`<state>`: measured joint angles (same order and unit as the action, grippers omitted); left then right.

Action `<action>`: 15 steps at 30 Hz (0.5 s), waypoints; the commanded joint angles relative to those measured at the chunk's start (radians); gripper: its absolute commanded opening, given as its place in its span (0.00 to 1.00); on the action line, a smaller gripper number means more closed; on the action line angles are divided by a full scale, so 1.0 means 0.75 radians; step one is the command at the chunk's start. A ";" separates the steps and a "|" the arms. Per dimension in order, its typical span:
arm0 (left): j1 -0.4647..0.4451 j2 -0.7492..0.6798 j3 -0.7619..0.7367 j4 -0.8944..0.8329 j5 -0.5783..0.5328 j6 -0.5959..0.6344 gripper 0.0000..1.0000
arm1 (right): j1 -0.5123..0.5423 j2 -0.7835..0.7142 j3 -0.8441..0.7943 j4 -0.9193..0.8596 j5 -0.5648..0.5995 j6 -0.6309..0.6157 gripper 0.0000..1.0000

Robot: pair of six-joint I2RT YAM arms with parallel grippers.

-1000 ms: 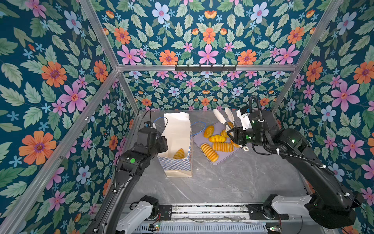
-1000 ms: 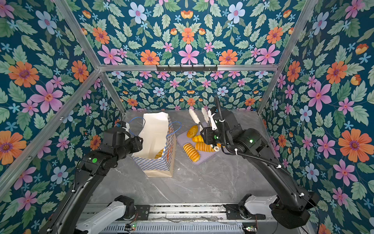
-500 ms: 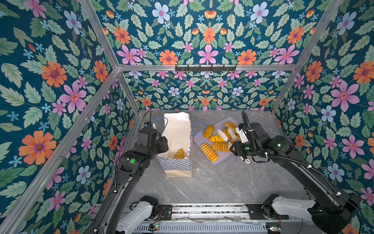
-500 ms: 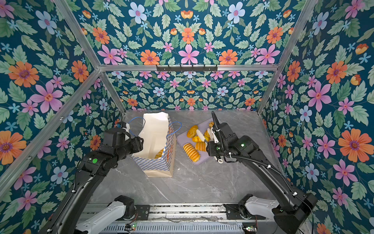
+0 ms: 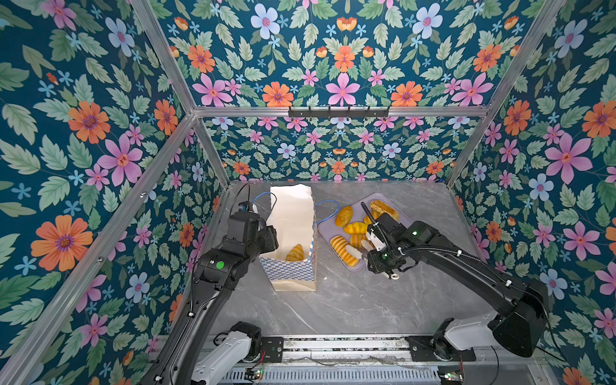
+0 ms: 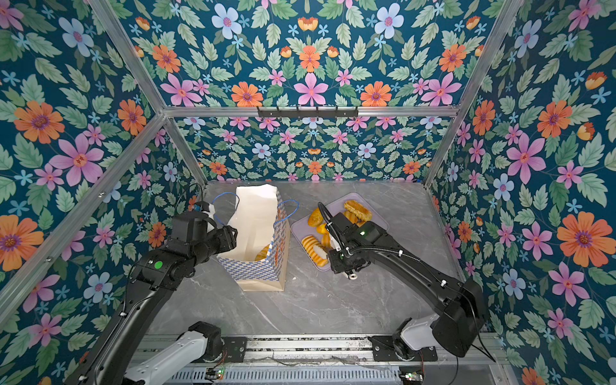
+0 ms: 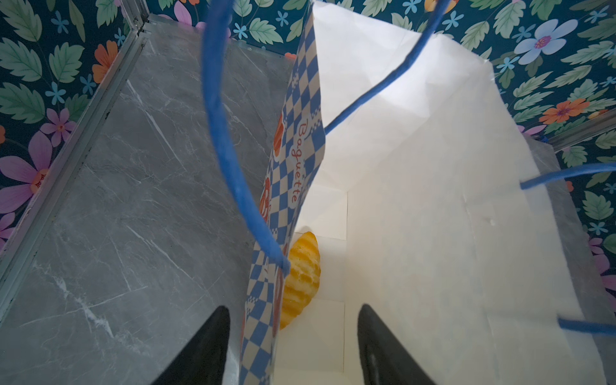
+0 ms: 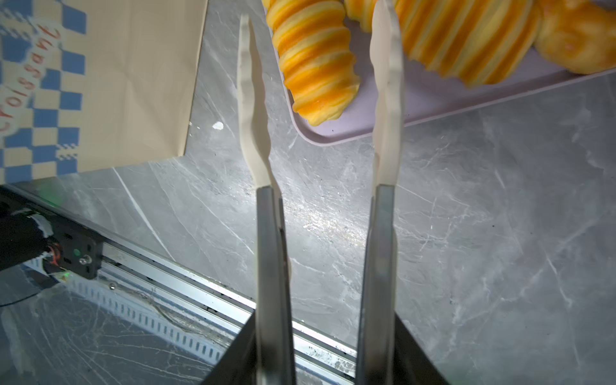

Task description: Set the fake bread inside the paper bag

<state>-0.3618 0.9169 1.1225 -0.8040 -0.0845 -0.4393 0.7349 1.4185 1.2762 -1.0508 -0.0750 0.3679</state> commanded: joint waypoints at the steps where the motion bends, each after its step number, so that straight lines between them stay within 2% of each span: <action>1: 0.002 -0.005 -0.001 0.025 -0.010 0.003 0.63 | 0.020 0.040 0.018 -0.040 0.028 -0.028 0.48; 15: 0.002 -0.022 -0.010 0.021 -0.018 -0.001 0.63 | 0.026 0.126 0.003 -0.014 0.008 -0.047 0.50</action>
<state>-0.3618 0.9028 1.1149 -0.8013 -0.0883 -0.4393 0.7532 1.5082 1.2800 -1.0569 -0.0681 0.3439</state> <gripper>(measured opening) 0.636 0.502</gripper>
